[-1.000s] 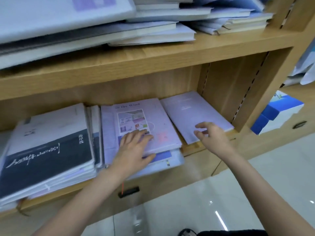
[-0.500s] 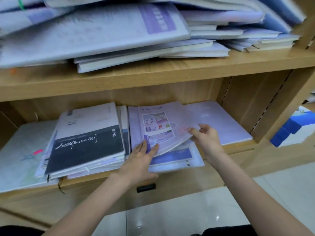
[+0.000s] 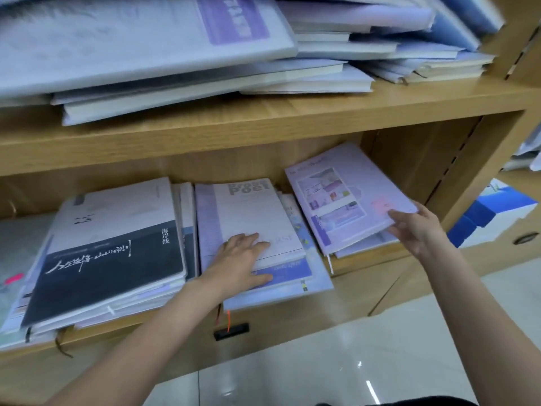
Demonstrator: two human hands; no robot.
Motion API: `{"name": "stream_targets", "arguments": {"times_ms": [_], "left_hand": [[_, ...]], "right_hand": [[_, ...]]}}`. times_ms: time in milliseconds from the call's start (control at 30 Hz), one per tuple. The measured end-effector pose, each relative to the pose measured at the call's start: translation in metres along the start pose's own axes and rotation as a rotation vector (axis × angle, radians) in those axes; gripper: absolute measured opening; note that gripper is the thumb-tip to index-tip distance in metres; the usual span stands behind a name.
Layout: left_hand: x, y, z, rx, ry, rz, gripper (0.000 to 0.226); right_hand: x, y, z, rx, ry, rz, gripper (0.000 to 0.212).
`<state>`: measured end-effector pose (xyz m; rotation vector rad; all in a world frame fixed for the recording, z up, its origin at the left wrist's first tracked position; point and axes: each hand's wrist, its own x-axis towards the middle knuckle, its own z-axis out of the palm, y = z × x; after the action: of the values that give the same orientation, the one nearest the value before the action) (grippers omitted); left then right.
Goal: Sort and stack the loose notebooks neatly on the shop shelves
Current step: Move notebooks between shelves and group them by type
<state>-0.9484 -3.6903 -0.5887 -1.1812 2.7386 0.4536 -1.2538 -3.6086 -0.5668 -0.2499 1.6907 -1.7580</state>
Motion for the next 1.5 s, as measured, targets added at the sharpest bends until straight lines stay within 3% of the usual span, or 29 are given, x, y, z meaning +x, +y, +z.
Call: {"name": "stream_targets", "arguments": {"times_ms": [100, 300, 467, 567, 600, 667, 733, 800, 900, 1100, 1167, 1267, 1500], "left_hand": [[0.004, -0.001, 0.001, 0.0, -0.001, 0.002, 0.072], [0.003, -0.004, 0.006, -0.027, 0.012, 0.021, 0.07], [0.006, -0.004, -0.004, 0.059, 0.096, -0.063, 0.072], [0.003, 0.006, -0.007, 0.237, 0.116, -0.059, 0.063], [0.001, 0.007, -0.008, 0.281, 0.122, -0.048, 0.061], [0.0, 0.006, -0.011, 0.279, 0.124, -0.029, 0.059], [-0.006, 0.003, -0.012, 0.245, 0.101, -0.012, 0.063], [-0.02, -0.001, -0.009, 0.273, 0.074, -0.016, 0.073], [-0.044, -0.009, 0.007, 0.338, 0.012, -0.066, 0.092], [-0.055, -0.003, 0.018, 0.312, 0.112, -0.068, 0.088], [-0.056, -0.003, 0.018, 0.314, 0.123, -0.079, 0.086], [-0.057, -0.002, 0.014, 0.315, 0.123, -0.102, 0.086], [-0.061, -0.009, 0.026, 0.35, 0.332, -0.073, 0.105]], "right_hand": [[0.02, 0.014, -0.005, -0.08, 0.111, 0.066, 0.057], [0.037, 0.022, -0.018, -0.196, 0.202, -0.049, 0.045], [0.024, 0.022, -0.016, -0.654, 0.187, -0.064, 0.067], [-0.008, 0.02, -0.003, -0.968, 0.306, -0.356, 0.059], [-0.024, 0.019, 0.006, -0.964, 0.241, -0.474, 0.052], [-0.053, 0.026, 0.027, -0.897, -0.07, -0.573, 0.036], [-0.073, 0.039, 0.051, -0.882, -0.393, -0.478, 0.034], [-0.086, 0.051, 0.071, -0.907, -0.538, -0.357, 0.047], [-0.092, 0.062, 0.091, -0.962, -0.557, -0.239, 0.06], [-0.073, 0.062, 0.118, -0.326, -0.363, 0.11, 0.046], [-0.064, 0.061, 0.12, -0.245, -0.351, 0.181, 0.042], [-0.069, 0.063, 0.125, -0.389, -0.4, 0.16, 0.052], [-0.09, 0.052, 0.142, -0.481, -0.38, -0.148, 0.024]]}}
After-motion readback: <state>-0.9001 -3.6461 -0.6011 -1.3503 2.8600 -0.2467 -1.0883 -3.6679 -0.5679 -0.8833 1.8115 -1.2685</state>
